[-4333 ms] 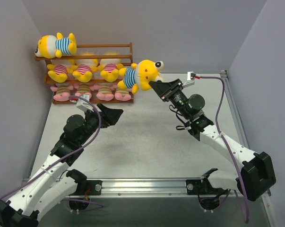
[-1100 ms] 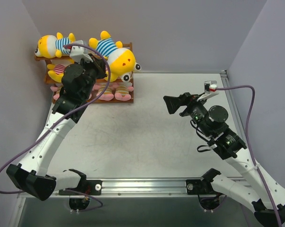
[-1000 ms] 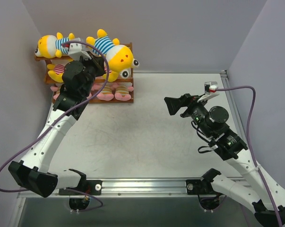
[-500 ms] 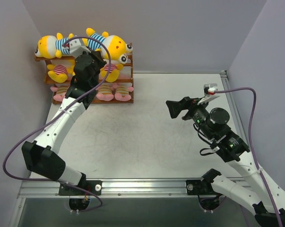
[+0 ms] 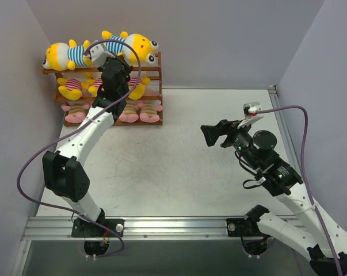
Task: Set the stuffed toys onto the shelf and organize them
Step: Place the stuffed toy onto shelf
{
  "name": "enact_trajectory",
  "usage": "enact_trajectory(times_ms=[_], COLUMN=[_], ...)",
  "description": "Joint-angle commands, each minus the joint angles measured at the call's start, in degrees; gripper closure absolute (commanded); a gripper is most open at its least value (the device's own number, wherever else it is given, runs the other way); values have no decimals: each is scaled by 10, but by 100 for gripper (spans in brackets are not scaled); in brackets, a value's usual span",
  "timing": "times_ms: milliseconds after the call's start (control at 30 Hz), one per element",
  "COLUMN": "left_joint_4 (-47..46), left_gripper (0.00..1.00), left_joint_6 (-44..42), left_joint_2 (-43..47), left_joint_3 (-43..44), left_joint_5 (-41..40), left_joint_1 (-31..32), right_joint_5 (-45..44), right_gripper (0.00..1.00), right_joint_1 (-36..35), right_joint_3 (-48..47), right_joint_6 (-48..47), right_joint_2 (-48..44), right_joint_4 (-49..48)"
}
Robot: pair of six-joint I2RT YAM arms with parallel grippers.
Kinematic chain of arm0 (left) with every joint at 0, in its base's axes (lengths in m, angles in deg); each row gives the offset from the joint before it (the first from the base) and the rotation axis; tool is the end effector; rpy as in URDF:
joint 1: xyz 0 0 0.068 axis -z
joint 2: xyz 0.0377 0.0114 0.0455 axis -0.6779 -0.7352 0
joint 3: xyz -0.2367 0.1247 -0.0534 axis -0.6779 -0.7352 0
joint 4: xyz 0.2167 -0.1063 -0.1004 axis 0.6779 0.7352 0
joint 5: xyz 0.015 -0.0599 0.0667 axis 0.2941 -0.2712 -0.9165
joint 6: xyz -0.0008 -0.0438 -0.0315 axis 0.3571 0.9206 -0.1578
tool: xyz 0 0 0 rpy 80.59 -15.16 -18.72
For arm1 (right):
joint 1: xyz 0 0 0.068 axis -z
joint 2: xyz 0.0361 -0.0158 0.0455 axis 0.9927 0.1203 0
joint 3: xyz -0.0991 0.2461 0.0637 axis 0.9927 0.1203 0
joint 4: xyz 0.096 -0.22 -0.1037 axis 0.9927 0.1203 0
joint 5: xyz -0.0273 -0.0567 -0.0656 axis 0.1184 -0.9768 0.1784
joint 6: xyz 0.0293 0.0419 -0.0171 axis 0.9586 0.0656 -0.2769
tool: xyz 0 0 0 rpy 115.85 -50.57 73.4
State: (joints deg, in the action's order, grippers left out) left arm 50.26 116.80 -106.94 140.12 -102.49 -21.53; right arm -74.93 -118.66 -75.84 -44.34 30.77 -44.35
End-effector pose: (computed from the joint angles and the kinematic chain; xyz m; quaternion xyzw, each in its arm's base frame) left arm 0.3760 -0.1231 0.4306 -0.2946 0.6060 -0.1432 0.7249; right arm 0.1438 0.1019 0.4073 -0.0797 0.6399 0.3491 0.6800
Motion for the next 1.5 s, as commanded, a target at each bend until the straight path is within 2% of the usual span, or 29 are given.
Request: enact_trajectory(times_ms=[0, 567, 1067, 1467], left_joint_4=[-63, -95, -101, -105], left_gripper=[98, 98, 97, 81], left_joint_6=[9, 20, 15, 11], left_joint_2=[-11, -95, -111, -100], left_joint_3=[31, 44, 49, 32], left_joint_5=[-22, -65, -75, -61], left_joint_1=[-3, -2, -1, 1], right_joint_5=[8, 8, 8, 8], right_gripper=[3, 4, 4, 4], right_joint_1=[6, 16, 23, 24], right_joint_3=[8, 15, 19, 20], right_joint_6=[-10, -10, -11, -10], right_joint_2=[4, 9, 11, 10], right_joint_4=[-19, -13, -10, -12])
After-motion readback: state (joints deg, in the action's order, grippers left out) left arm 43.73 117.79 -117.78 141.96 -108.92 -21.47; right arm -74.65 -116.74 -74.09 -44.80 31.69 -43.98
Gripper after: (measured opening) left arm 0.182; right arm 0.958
